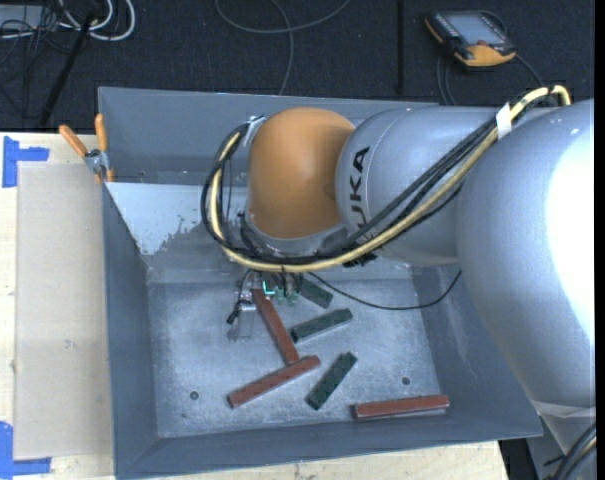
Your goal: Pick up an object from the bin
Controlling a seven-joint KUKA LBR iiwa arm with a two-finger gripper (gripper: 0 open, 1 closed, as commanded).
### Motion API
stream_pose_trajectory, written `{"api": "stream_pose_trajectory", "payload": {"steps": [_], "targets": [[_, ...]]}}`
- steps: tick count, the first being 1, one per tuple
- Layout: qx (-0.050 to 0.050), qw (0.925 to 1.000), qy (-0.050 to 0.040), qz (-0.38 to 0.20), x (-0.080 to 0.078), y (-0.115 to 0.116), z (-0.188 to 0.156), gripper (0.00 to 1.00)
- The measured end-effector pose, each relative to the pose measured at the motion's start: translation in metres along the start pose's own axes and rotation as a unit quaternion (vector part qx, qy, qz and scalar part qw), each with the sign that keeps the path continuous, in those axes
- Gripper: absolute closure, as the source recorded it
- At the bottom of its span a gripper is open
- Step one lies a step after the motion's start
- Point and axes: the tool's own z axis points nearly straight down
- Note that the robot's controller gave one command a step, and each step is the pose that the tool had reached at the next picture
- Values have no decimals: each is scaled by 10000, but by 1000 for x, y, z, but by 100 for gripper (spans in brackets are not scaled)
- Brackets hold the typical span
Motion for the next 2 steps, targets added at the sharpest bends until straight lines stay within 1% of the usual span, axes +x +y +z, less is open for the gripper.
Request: {"api": "stream_pose_trajectory", "payload": {"steps": [1, 2], "targets": [[-7, 10000, -38, 16, -2, -1, -5, 0], [-14, 9997, -66, -229, 6, -41, 43, 0]]}}
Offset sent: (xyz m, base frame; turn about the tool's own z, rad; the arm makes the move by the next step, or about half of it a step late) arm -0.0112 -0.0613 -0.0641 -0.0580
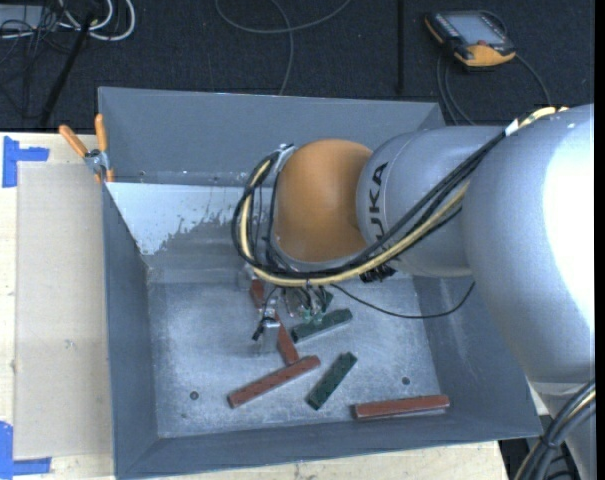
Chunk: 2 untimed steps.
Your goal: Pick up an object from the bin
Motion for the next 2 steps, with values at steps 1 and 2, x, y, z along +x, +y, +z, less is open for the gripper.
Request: {"api": "stream_pose_trajectory", "payload": {"steps": [1, 2], "targets": [[5, 9998, -5, -221, 4, -21, 23, 0], [2, 9954, 27, -962, 44, -42, 5, 0]]}}
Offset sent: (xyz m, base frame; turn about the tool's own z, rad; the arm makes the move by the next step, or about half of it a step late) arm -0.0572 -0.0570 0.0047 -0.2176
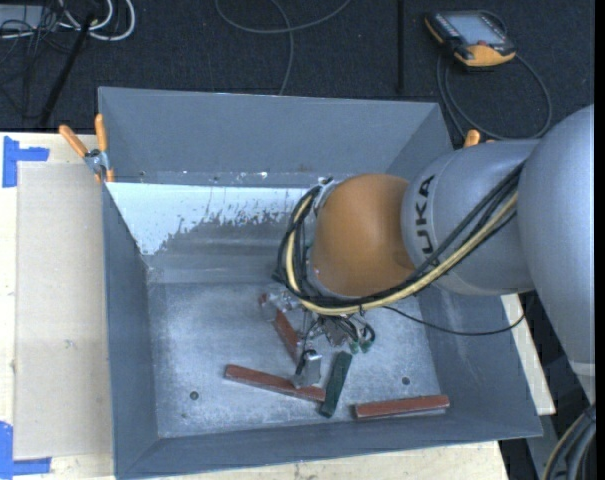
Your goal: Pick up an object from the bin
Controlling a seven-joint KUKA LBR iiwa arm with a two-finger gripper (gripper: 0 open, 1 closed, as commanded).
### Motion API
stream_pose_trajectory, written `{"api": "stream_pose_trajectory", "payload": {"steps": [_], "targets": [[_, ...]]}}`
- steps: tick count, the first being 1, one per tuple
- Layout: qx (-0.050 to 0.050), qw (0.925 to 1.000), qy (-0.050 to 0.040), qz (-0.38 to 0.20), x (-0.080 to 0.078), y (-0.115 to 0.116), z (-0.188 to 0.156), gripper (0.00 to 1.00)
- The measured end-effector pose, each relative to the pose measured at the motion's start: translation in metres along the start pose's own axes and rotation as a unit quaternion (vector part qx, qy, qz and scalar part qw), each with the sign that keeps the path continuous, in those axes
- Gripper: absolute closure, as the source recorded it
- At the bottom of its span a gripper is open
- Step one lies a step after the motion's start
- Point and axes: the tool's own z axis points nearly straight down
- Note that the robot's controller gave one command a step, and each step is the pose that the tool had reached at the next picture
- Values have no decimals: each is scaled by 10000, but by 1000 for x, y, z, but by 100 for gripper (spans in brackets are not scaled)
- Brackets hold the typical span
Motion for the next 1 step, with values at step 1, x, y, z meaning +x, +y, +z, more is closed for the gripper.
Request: {"api": "stream_pose_trajectory", "payload": {"steps": [1], "targets": [[-4, 9988, 10, -495, 1, -35, -1, 0]]}}
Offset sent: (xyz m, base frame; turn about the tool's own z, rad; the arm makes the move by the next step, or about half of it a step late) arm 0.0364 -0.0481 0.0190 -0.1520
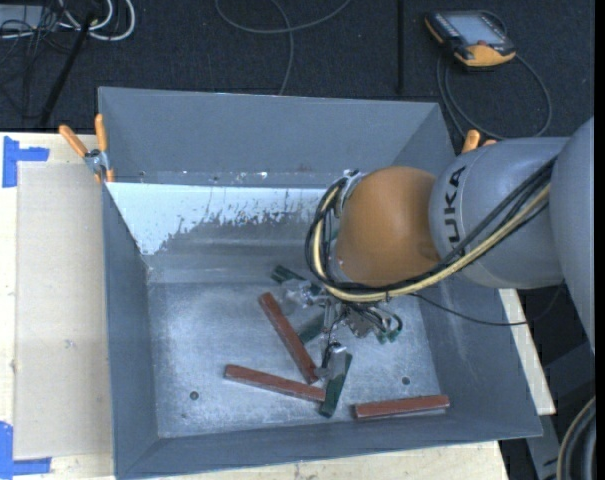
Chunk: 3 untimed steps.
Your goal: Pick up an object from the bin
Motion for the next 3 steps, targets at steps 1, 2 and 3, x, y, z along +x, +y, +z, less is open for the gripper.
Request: {"api": "stream_pose_trajectory", "payload": {"steps": [1, 2, 3], "targets": [[11, 9997, -19, -249, -22, -21, -16, 0], [6, 9977, -31, 674, -34, -27, -12, 0], [2, 9999, -12, -156, -10, -38, 17, 100]]}}
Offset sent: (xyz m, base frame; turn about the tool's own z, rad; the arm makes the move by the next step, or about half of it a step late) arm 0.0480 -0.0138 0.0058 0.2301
